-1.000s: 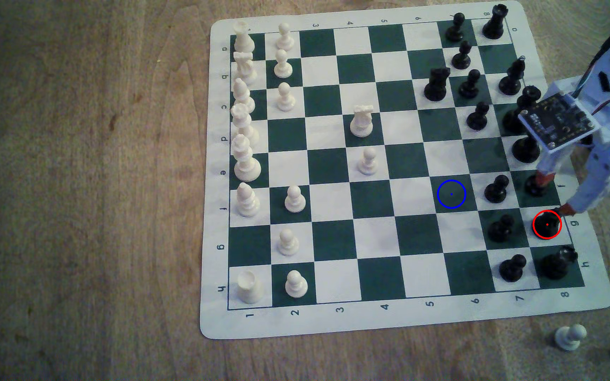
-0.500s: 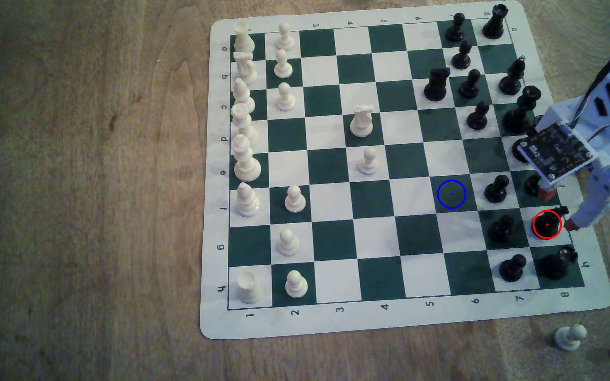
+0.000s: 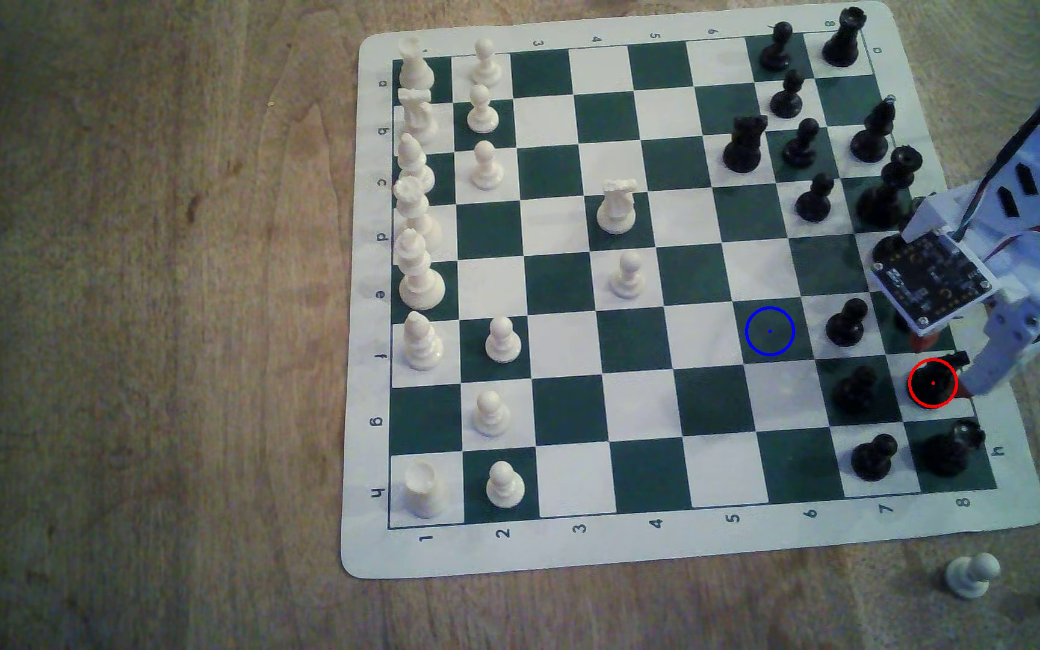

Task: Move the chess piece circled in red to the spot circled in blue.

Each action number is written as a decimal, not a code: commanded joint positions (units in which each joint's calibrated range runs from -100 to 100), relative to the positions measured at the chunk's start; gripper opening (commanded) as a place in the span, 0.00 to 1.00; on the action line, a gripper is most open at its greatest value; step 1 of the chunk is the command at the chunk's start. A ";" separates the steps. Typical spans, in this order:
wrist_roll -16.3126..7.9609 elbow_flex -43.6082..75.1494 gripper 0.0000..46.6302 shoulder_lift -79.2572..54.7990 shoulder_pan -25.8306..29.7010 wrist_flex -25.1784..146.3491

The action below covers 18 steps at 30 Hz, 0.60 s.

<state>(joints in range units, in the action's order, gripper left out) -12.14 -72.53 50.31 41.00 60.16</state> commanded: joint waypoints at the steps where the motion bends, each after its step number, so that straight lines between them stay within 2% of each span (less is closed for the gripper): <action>1: 0.15 0.09 0.26 -0.14 -0.21 -0.86; 10: 0.10 -0.55 0.12 -0.57 -0.29 -2.42; 11: 0.10 -0.55 0.06 -0.40 -0.45 -2.75; 13: 0.20 -0.55 0.02 -0.31 -0.53 -2.75; 18: 0.34 -0.55 0.01 -0.82 -0.37 -2.75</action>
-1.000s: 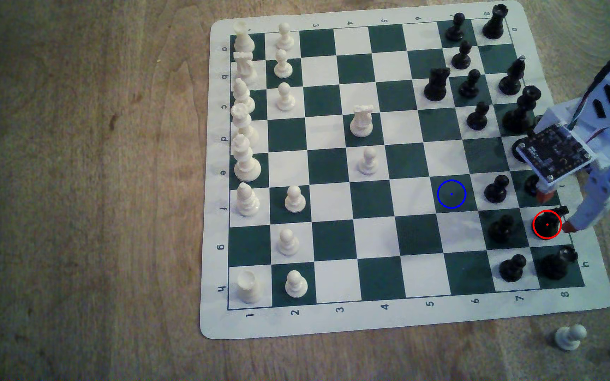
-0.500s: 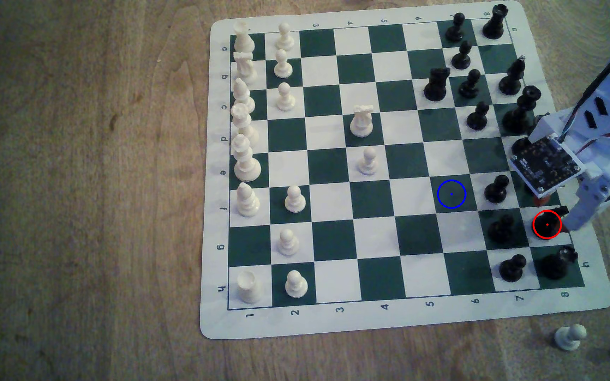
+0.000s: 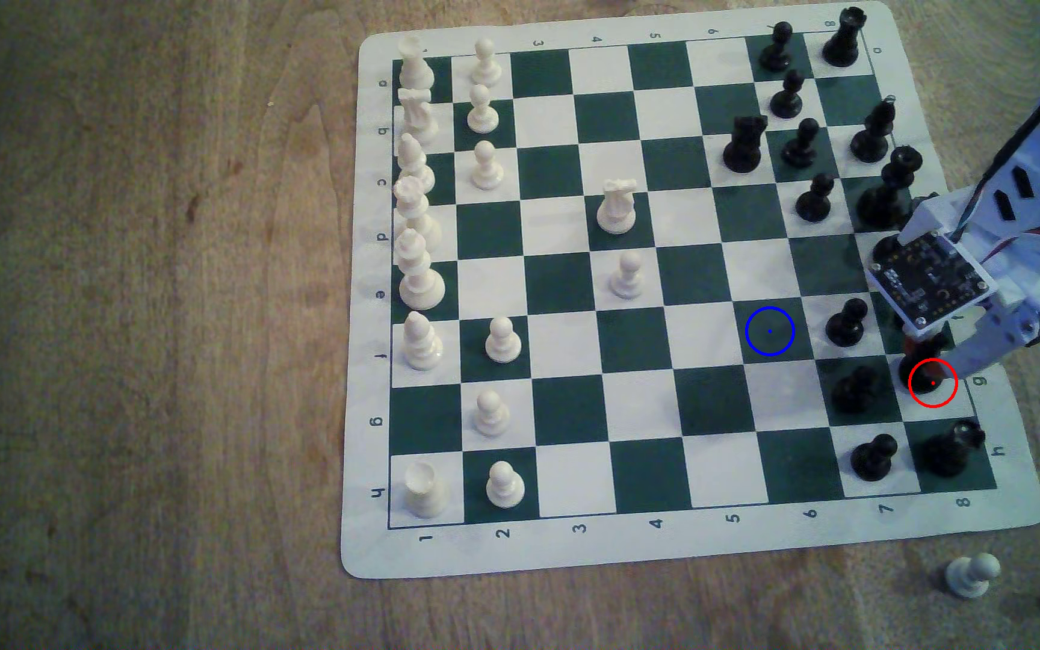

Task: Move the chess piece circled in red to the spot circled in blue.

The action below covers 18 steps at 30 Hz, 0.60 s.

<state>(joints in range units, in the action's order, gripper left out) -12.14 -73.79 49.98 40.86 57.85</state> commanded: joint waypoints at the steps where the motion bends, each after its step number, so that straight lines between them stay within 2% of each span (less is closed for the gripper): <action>1: 0.44 0.90 0.01 -0.57 -0.22 -0.11; 10: 1.47 8.51 0.01 2.23 -2.18 9.72; 18: 2.98 25.20 0.01 3.59 -6.71 19.06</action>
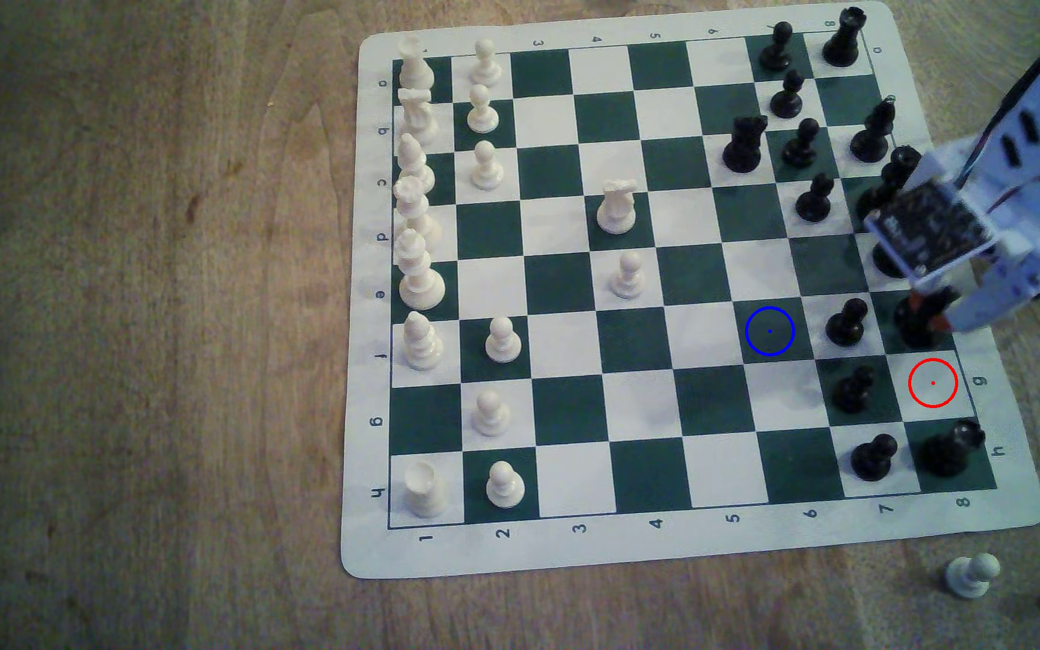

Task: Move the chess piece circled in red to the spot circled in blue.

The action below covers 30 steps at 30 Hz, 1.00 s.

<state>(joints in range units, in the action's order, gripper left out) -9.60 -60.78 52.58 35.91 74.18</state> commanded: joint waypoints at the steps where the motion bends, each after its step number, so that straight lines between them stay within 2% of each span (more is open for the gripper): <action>1: 0.44 13.63 0.01 0.90 -1.77 2.97; 4: 0.44 17.35 0.01 -0.28 -2.48 3.05; 9: 1.12 20.98 0.01 -3.09 -7.09 -0.06; 21: 3.08 11.82 0.01 -14.46 -16.09 -14.31; 30: 3.37 9.01 0.01 -18.37 -16.63 -16.03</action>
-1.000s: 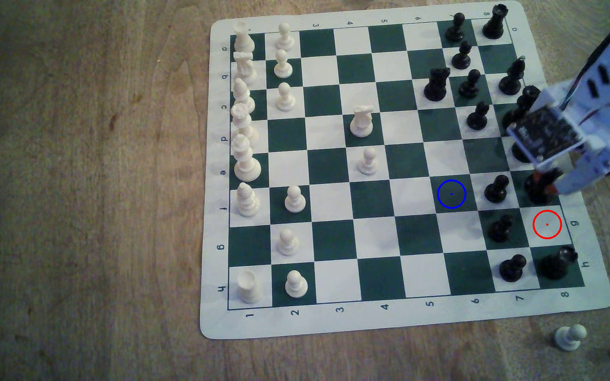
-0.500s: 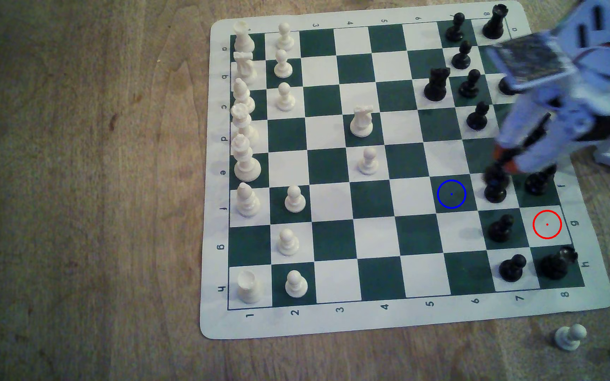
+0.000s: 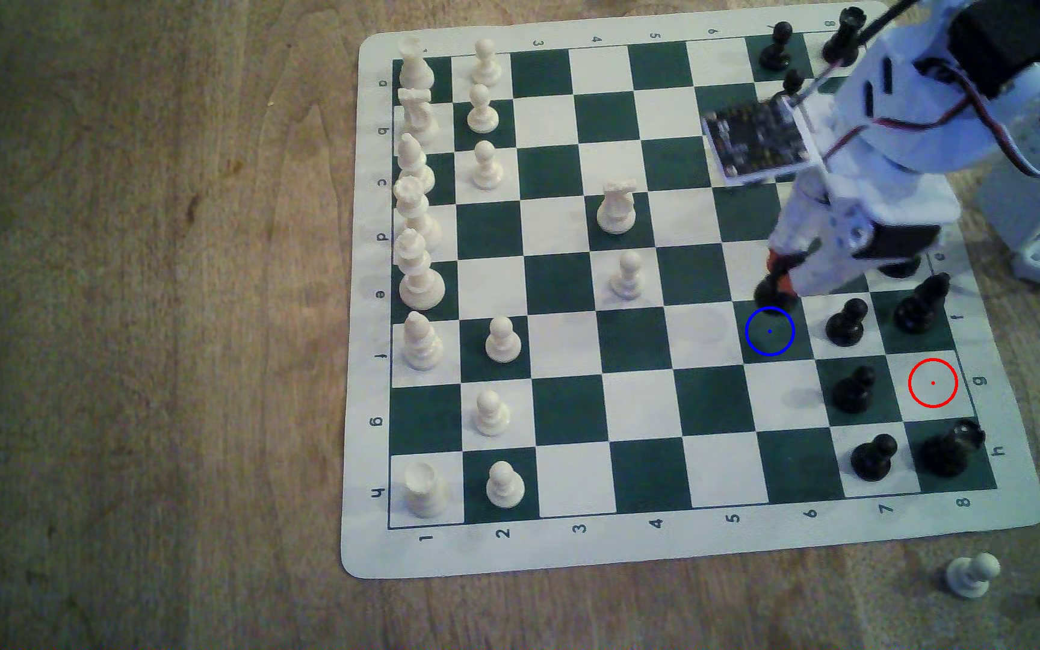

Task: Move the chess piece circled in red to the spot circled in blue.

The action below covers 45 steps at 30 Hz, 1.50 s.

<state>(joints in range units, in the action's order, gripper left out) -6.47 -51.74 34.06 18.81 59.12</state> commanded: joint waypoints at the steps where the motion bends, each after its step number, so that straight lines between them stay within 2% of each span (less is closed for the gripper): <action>1: 0.10 -0.48 0.01 -0.02 0.63 -1.38; 13: -0.49 -2.57 0.01 -3.41 2.90 -5.72; 35: -0.05 -4.74 0.02 -8.17 1.96 -10.80; 37: -0.15 -4.74 0.14 -8.17 1.88 -11.05; 38: -0.34 -4.74 0.35 -8.00 1.65 -11.05; 40: -0.34 -4.74 0.56 -7.74 1.41 -11.05; 42: -0.39 -4.74 0.66 -7.15 0.94 -11.05; 45: -0.10 -4.74 0.69 -6.30 0.01 -10.72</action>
<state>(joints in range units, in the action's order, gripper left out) -6.96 -56.80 25.68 20.06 48.69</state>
